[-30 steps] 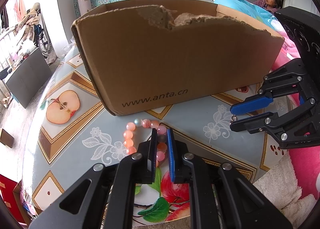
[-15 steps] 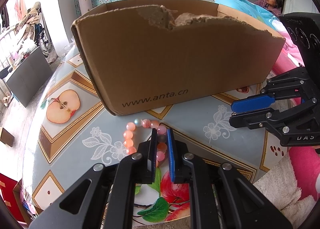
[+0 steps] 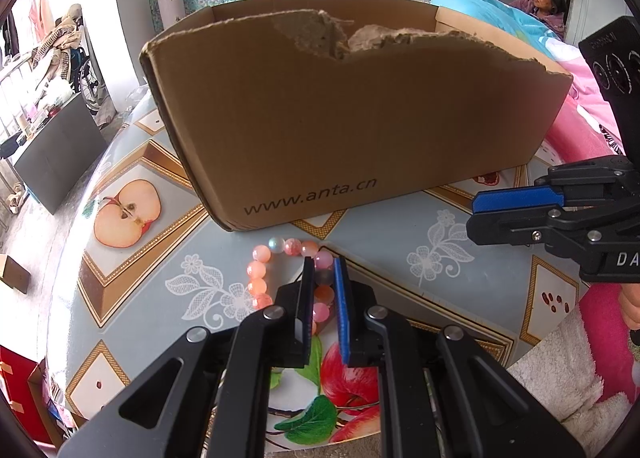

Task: Organize jewelry
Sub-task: 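Lift the pink bracelet with the left tool over the box while the right tool carries the charm there, then open the left tool to drop the bracelet while the right tool drops the charm into the box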

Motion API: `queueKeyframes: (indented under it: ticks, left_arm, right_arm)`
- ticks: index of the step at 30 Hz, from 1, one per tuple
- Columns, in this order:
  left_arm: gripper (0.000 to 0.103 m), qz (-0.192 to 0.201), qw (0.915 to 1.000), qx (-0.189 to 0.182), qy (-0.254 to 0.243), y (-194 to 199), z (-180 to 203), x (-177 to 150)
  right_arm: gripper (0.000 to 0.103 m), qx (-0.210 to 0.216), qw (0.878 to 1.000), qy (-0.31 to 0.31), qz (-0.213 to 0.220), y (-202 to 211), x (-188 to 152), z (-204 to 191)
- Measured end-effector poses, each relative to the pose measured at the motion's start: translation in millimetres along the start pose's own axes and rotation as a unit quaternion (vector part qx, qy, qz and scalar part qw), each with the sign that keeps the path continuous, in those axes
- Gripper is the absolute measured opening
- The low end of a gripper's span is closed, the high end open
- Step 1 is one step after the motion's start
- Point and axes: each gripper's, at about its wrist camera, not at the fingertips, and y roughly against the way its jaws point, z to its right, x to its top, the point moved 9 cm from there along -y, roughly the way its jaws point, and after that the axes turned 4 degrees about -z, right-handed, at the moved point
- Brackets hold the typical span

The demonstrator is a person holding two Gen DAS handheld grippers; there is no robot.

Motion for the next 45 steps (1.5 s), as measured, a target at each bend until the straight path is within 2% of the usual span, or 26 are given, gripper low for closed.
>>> queueKeyframes:
  ticks: [6, 10, 14, 19, 23, 27, 31, 33, 36, 41, 45]
  left_arm:
    - [0.009, -0.001, 1.0000, 0.004, 0.001, -1, 2, 1]
    - [0.009, 0.002, 0.9996, 0.005, 0.026, 0, -4, 2]
    - [0.009, 0.029, 0.9988, 0.000, 0.040, 19, -16, 6]
    - [0.009, 0.066, 0.9932, -0.064, 0.071, 63, -32, 16]
    - [0.009, 0.105, 0.9843, -0.120, 0.076, 111, -37, 34]
    - [0.009, 0.136, 0.9709, -0.181, 0.078, 154, -32, 63]
    - [0.009, 0.148, 0.9630, -0.217, 0.061, 173, -20, 102]
    - [0.009, 0.131, 0.9647, -0.223, 0.048, 166, -8, 126]
    - [0.009, 0.080, 0.9668, -0.241, 0.028, 140, 16, 158]
    - [0.009, -0.049, 0.9724, -0.228, 0.007, 61, 50, 195]
    - [0.009, -0.138, 0.9666, -0.215, 0.006, 1, 73, 210]
  right_arm:
    - [0.017, 0.016, 1.000, -0.014, 0.022, 12, 2, -2]
    - [0.017, 0.030, 0.998, -0.024, 0.041, 25, 5, -3]
    - [0.017, 0.046, 0.996, -0.036, 0.064, 41, 8, -9]
    - [0.017, 0.077, 0.990, -0.051, 0.106, 74, 28, -12]
    - [0.017, 0.092, 0.983, -0.056, 0.146, 106, 50, -7]
    - [0.017, 0.077, 0.980, -0.052, 0.175, 133, 75, 8]
    - [0.017, 0.063, 0.978, -0.056, 0.188, 148, 98, 28]
    - [0.017, 0.055, 0.978, -0.058, 0.195, 151, 107, 39]
    - [0.017, 0.051, 0.975, -0.063, 0.207, 156, 118, 55]
    - [0.017, 0.053, 0.972, -0.080, 0.213, 151, 126, 86]
    - [0.017, 0.054, 0.971, -0.088, 0.214, 146, 123, 105]
